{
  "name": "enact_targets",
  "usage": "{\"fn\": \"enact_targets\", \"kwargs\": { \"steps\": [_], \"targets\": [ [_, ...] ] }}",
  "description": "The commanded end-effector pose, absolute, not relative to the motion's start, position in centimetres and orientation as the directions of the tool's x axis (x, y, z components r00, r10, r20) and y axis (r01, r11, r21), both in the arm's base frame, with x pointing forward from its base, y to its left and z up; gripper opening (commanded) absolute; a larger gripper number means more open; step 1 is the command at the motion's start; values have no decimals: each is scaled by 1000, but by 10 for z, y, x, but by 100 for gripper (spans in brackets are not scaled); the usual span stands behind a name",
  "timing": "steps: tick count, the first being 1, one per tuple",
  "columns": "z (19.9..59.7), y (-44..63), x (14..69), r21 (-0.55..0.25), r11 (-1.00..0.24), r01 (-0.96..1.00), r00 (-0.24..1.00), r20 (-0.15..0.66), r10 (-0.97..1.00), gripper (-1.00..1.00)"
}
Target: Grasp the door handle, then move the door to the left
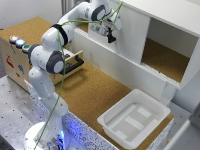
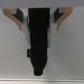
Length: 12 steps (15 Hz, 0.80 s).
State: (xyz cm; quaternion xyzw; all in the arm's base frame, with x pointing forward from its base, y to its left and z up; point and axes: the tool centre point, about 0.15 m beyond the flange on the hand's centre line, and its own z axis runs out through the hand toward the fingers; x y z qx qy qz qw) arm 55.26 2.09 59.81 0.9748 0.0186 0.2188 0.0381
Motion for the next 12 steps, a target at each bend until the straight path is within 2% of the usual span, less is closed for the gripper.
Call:
{"fn": "enact_targets", "kwargs": {
  "steps": [1,12],
  "targets": [
    [568,64,605,205,-978,25,883,455,118,-100],
    [567,102,608,213,-969,125,863,458,212,-100]
  ]
}}
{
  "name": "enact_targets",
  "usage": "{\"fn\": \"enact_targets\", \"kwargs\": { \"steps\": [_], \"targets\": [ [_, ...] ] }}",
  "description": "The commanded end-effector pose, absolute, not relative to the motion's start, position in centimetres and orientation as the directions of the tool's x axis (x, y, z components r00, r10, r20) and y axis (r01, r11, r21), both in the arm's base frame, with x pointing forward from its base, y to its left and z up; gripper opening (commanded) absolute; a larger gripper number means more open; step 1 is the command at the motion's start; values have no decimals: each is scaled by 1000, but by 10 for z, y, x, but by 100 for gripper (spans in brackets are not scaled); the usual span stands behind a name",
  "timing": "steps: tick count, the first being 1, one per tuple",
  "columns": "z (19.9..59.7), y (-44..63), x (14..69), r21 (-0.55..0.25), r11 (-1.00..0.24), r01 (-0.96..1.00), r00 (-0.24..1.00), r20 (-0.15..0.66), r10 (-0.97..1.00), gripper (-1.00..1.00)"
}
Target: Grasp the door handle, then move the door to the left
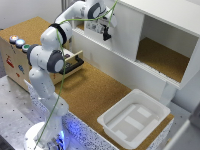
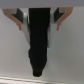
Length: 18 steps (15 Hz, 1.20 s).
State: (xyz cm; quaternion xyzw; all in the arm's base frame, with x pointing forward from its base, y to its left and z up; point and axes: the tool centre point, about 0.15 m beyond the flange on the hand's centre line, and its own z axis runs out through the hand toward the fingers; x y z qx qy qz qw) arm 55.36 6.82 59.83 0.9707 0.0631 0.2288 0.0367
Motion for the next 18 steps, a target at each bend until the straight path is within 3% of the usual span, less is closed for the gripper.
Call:
{"fn": "enact_targets", "kwargs": {
  "steps": [1,18],
  "targets": [
    [567,105,608,214,-968,132,860,461,219,-100],
    [573,181,603,251,-913,321,779,478,406,-100]
  ]
}}
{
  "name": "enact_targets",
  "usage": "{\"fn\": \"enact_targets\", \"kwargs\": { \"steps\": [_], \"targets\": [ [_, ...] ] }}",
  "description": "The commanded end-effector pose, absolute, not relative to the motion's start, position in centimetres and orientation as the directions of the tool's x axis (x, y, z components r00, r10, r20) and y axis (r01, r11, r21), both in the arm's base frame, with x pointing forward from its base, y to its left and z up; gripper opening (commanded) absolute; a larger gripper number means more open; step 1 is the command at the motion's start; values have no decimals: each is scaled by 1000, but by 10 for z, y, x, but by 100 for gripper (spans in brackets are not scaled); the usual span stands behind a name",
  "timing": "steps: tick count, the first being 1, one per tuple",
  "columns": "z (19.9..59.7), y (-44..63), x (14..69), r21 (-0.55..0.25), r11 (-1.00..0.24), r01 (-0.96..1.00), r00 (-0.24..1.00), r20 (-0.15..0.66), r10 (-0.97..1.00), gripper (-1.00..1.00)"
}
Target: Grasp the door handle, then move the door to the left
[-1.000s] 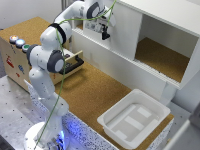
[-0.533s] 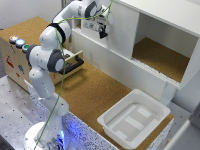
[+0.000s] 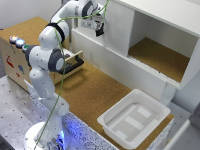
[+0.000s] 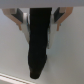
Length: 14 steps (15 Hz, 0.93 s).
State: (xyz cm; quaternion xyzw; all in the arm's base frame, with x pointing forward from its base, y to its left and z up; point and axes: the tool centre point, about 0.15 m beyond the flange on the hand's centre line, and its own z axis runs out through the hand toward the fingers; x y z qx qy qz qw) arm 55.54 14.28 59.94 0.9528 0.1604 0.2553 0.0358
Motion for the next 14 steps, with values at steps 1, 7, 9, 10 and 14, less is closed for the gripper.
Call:
{"fn": "enact_targets", "kwargs": {
  "steps": [1,7,9,10,14],
  "targets": [
    [574,183,602,251,-912,325,777,479,409,-100],
    [582,185,594,248,-914,320,775,486,403,100],
    [589,178,588,234,-922,309,780,492,387,100],
    [591,174,584,222,-925,308,788,485,378,100],
    [591,160,567,207,-926,317,803,460,378,100]
  ]
}}
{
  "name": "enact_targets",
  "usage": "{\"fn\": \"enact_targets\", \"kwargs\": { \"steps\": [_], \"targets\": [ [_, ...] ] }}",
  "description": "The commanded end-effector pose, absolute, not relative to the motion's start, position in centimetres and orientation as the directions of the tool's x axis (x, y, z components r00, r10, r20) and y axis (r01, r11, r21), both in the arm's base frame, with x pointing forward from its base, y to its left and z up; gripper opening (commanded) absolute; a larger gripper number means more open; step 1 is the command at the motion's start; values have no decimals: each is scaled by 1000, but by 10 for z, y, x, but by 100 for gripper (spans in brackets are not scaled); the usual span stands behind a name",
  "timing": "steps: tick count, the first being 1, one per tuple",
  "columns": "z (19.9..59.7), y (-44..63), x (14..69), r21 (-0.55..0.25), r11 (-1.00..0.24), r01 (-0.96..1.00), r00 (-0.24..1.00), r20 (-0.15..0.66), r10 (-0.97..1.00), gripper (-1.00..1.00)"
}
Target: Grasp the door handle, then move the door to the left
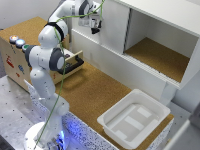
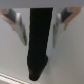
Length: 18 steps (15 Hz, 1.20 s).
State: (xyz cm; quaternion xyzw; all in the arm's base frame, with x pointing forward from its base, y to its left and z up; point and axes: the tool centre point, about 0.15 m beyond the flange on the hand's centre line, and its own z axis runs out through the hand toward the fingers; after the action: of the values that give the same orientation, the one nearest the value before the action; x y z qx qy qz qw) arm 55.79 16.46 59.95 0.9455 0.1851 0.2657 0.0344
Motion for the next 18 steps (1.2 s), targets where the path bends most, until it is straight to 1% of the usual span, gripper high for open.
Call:
{"fn": "enact_targets", "kwargs": {
  "steps": [1,5,10,12,14,15,17,18],
  "targets": [
    [592,156,563,198,-928,317,809,454,373,100],
    [591,147,544,146,-925,350,833,404,379,100],
    [583,141,520,130,-925,357,860,342,379,100],
    [583,137,505,125,-924,361,861,336,382,100],
    [582,133,484,117,-922,368,853,352,385,100],
    [580,135,475,126,-918,375,845,361,395,100],
    [569,137,460,89,-910,406,848,335,411,100],
    [565,135,454,50,-913,404,856,332,397,100]
  ]
}}
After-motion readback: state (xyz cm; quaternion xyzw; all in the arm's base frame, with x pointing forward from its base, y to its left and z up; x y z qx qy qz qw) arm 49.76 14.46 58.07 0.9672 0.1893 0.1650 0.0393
